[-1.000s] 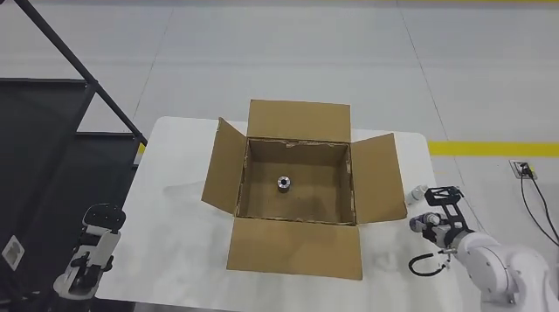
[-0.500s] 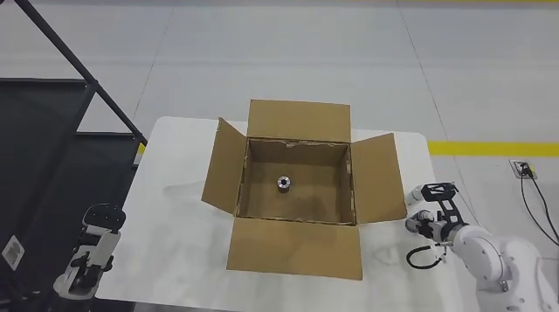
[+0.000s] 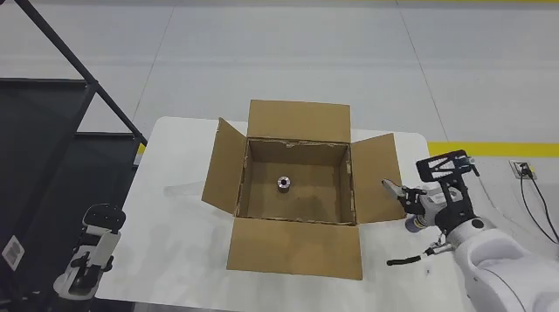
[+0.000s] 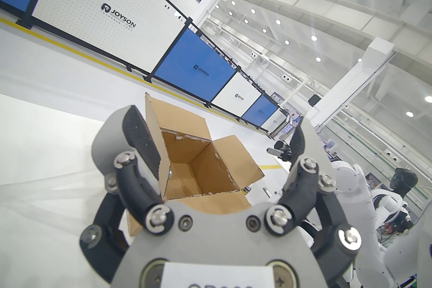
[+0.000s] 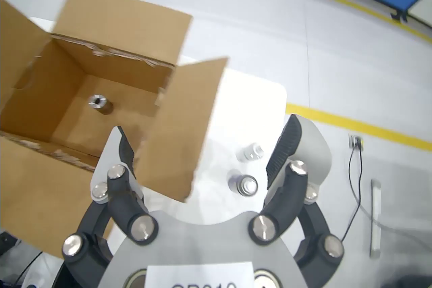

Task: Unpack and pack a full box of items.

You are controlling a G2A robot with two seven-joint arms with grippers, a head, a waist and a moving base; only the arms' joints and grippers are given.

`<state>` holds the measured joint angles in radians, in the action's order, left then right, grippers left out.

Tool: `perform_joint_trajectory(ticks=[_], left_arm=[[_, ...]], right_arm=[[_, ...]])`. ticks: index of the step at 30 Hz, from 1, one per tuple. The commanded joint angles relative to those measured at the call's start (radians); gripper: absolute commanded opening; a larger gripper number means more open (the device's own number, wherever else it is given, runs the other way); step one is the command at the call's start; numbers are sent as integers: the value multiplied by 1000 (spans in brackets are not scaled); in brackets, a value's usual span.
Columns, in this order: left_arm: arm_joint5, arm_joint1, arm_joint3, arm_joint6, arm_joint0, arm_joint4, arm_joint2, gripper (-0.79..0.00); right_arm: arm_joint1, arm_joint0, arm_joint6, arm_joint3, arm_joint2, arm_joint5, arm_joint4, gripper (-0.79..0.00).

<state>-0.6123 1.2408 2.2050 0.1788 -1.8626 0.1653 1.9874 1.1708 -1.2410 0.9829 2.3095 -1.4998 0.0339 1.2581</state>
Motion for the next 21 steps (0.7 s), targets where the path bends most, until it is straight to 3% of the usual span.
perform_joint_trajectory(ticks=[1,7,11,15,21], left_arm=[[0,0,0,0,0,0,0,0],[11,0,-3,-4,4,-1,2,0],[41,1,-21,-17,11,-18,25,0],[44,1,-25,-19,8,-32,38,0],[44,1,-25,-19,8,-32,38,0]], right_arm=[[5,110,48,-59,132,38,36,0],[73,527,144,-477,502,37,-28,0],[143,729,132,-791,684,23,-140,0],[210,842,68,-1049,802,33,-244,0],[290,897,-64,-1308,891,64,-362,0]])
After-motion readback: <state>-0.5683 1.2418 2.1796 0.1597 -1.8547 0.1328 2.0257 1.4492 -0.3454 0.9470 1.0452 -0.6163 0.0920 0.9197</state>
